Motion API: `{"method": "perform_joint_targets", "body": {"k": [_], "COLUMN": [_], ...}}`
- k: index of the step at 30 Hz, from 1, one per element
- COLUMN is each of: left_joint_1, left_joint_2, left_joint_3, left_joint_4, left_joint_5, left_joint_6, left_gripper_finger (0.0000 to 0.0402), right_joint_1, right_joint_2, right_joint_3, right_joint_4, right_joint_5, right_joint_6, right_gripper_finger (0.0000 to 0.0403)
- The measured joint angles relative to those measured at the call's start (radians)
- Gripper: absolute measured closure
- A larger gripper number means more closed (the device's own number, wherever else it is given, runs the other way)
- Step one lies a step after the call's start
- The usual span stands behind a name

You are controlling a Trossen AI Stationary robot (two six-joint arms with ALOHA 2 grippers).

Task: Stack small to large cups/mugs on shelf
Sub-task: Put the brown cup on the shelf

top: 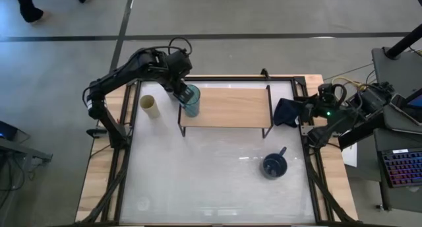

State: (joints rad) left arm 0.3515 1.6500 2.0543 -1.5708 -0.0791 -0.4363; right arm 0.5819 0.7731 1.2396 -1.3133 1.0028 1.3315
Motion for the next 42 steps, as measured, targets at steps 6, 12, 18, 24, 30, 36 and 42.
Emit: {"method": "perform_joint_targets", "body": {"k": [6, 12, 18, 24, 30, 36, 42], "left_joint_1": [-0.008, -0.014, -0.029, -0.028, 0.004, 0.119, 0.241], "left_joint_2": [-0.005, -0.014, -0.063, -0.168, -0.265, -0.32, -0.429], "left_joint_3": [0.047, 0.074, 0.128, 0.115, -0.006, -0.298, -0.554], "left_joint_4": [0.016, 0.017, 0.015, 0.002, 0.0, -0.001, -0.001], "left_joint_5": [0.001, 0.004, 0.026, -0.042, -0.249, -0.214, -0.178], "left_joint_6": [-0.003, -0.003, -0.004, -0.01, -0.099, -0.108, -0.035], "left_gripper_finger": [0.0317, 0.0317, 0.0317, 0.0317, 0.0317, 0.0317, 0.0317], "right_joint_1": [0.0, 0.0, 0.0, 0.0, 0.0, 0.0, 0.0], "right_joint_2": [-0.006, -0.035, -0.085, -0.119, -0.122, -0.122, -0.12], "right_joint_3": [0.0, 0.0, 0.0, 0.0, 0.0, 0.0, -0.006], "right_joint_4": [-0.026, -0.036, -0.044, -0.04, -0.037, -0.036, -0.035], "right_joint_5": [0.015, 0.019, 0.033, 0.055, 0.104, 0.131, 0.116], "right_joint_6": [0.012, 0.011, -0.024, -0.143, -0.141, -0.096, -0.062], "right_gripper_finger": [0.0177, 0.0177, 0.0177, 0.0177, 0.0177, 0.0177, 0.0177]}}
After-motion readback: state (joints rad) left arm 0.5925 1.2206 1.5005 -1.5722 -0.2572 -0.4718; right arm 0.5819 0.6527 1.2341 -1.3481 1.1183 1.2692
